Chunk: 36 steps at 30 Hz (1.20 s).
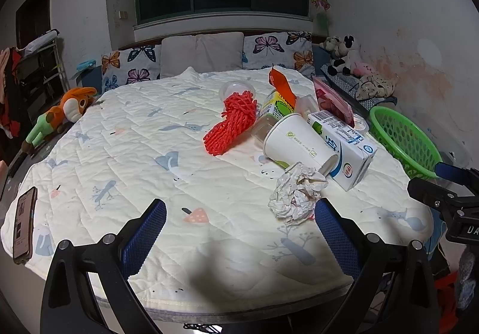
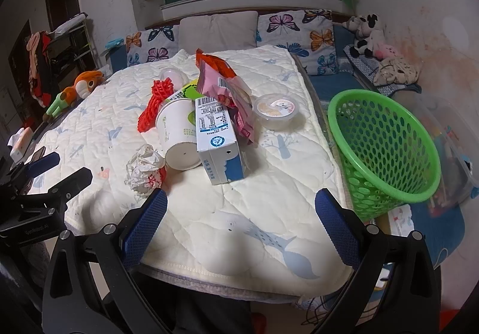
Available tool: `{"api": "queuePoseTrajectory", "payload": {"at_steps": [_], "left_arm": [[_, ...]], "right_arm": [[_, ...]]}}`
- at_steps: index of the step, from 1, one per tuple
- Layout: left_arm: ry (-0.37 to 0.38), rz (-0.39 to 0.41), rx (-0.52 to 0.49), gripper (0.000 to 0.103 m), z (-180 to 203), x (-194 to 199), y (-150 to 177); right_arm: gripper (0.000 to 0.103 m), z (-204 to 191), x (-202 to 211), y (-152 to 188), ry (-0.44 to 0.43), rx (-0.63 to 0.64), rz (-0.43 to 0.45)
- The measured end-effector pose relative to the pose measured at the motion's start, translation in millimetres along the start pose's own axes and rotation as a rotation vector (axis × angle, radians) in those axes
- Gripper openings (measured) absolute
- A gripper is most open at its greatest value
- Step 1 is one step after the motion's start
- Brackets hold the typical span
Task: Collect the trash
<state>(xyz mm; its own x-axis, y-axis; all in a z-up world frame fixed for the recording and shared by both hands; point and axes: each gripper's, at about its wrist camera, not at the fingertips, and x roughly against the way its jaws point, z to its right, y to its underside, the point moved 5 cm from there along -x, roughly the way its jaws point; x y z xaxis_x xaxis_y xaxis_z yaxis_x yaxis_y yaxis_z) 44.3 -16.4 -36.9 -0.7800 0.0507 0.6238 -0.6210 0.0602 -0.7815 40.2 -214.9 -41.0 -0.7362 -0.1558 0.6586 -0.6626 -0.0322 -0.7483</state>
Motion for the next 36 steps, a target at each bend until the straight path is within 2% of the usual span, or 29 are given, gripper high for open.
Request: {"api": "queuePoseTrajectory", "payload": {"at_steps": [23,36], "left_arm": [[0.017,-0.020,-0.002,0.096,5,-10,-1],[0.056,-0.048,-0.029,0.096,13,-23,3]], "right_arm": [[0.097,0,-7,-2,-0.004,0.003,-0.012],[0.096,5,-16,-6,-0.010,0.002,-0.029]]}}
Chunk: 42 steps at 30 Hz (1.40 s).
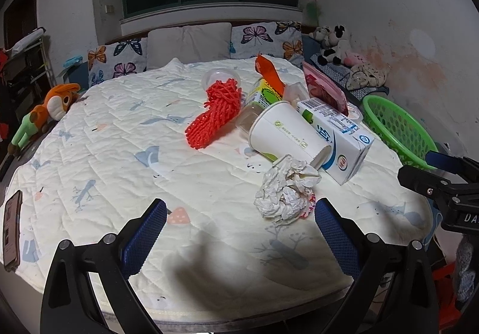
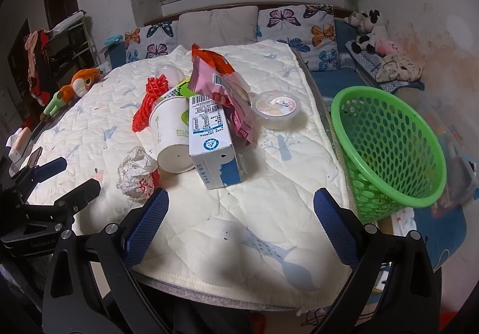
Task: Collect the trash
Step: 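Reach the left tool to the crumpled white tissue and close on it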
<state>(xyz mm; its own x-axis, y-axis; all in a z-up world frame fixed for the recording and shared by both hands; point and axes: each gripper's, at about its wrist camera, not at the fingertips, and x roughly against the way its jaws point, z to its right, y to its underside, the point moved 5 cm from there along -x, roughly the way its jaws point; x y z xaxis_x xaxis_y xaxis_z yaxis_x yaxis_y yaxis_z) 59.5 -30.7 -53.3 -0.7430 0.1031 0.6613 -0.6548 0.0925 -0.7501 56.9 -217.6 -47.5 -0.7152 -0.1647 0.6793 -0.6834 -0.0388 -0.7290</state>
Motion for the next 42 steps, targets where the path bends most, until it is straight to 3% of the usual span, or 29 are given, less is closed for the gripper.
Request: {"api": "queuePoseTrajectory", "payload": {"at_steps": [19,42], "left_arm": [[0.077,-0.043,-0.051,0.094,20,-28,-2],[0.165,-0.084,-0.121,0.069,38,-57,-1]], "right_arm": [[0.095,13,-17,-8,0.005,-0.013,-0.028],[0.095,24,-26,-15,0.043,-0.016,-0.045]]}}
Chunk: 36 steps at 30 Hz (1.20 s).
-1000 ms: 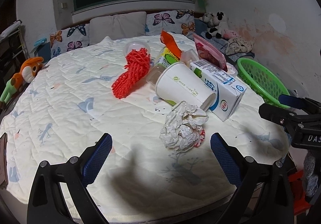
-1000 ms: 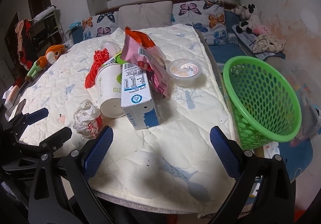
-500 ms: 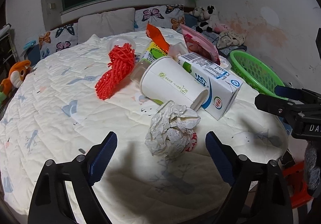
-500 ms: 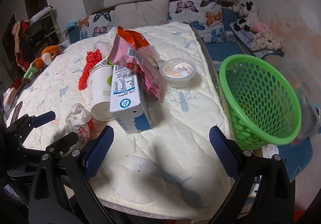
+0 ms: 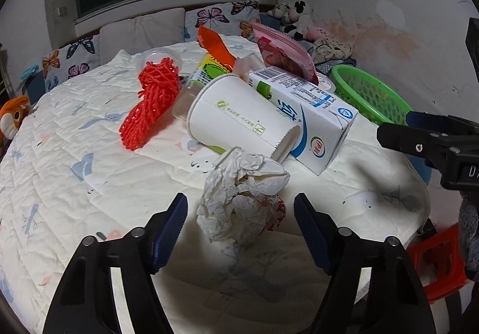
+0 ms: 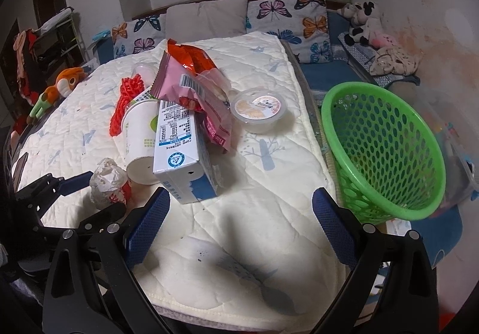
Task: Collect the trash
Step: 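Reach the left tool to the crumpled white tissue and close on it, then lift the tissue with the left tool while the right tool approaches the pink wrapper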
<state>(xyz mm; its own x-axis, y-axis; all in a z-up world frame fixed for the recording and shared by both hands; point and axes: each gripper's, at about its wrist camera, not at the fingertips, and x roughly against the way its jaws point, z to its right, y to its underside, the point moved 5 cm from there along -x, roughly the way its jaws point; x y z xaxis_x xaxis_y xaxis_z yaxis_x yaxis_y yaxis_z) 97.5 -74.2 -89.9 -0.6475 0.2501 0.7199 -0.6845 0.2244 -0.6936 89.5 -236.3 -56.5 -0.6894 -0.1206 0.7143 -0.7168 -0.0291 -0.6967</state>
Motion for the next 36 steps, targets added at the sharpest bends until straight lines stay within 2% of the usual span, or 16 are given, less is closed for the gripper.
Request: {"api": "queuePoseTrajectory", "payload": {"at_steps": [21,36], "left_arm": [[0.039,0.003,-0.003,0.046,-4,-5,-1],[0.043,0.013,0.006,0.043,-11,1,0]], "right_arm": [[0.093,-2,-4,-3,0.008,0.004,-0.013],[0.093,-7,-3,-5,0.009,0.016,-0.014]]}}
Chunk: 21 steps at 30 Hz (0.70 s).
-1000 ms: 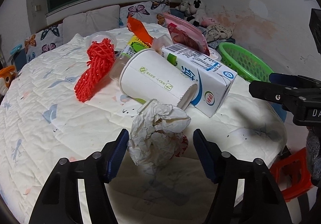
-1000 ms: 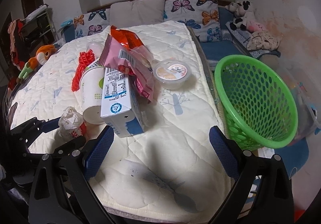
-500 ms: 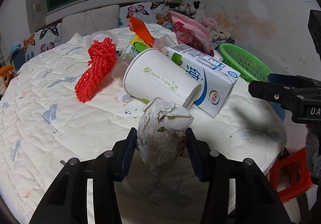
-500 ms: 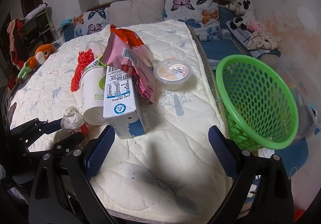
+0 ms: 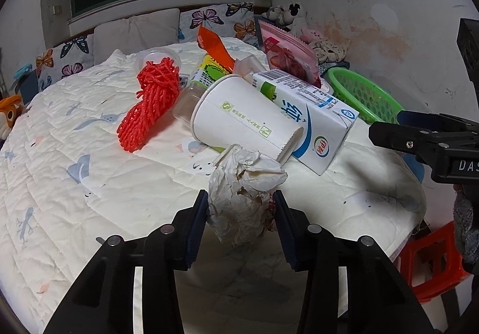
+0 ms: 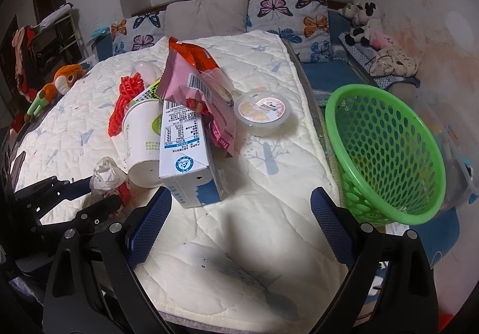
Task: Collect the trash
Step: 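Lift the tissue with the left tool while the right tool approaches the pink wrapper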
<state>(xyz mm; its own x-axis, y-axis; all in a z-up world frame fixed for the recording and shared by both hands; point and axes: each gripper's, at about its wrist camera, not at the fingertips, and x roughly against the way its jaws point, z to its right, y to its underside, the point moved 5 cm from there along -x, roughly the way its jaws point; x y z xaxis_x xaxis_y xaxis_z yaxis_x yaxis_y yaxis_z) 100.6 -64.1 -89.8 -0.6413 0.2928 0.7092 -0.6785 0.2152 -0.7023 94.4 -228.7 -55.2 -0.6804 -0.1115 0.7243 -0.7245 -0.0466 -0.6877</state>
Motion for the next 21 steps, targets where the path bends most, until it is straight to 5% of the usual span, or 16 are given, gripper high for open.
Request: {"api": "queuePoseTrajectory", "payload": {"at_steps": [21], "left_arm": [[-0.003,0.023,0.027,0.042,-15,11,1]], "right_arm": [[0.093,-8,0,-2,0.003,0.012,0.002]]}}
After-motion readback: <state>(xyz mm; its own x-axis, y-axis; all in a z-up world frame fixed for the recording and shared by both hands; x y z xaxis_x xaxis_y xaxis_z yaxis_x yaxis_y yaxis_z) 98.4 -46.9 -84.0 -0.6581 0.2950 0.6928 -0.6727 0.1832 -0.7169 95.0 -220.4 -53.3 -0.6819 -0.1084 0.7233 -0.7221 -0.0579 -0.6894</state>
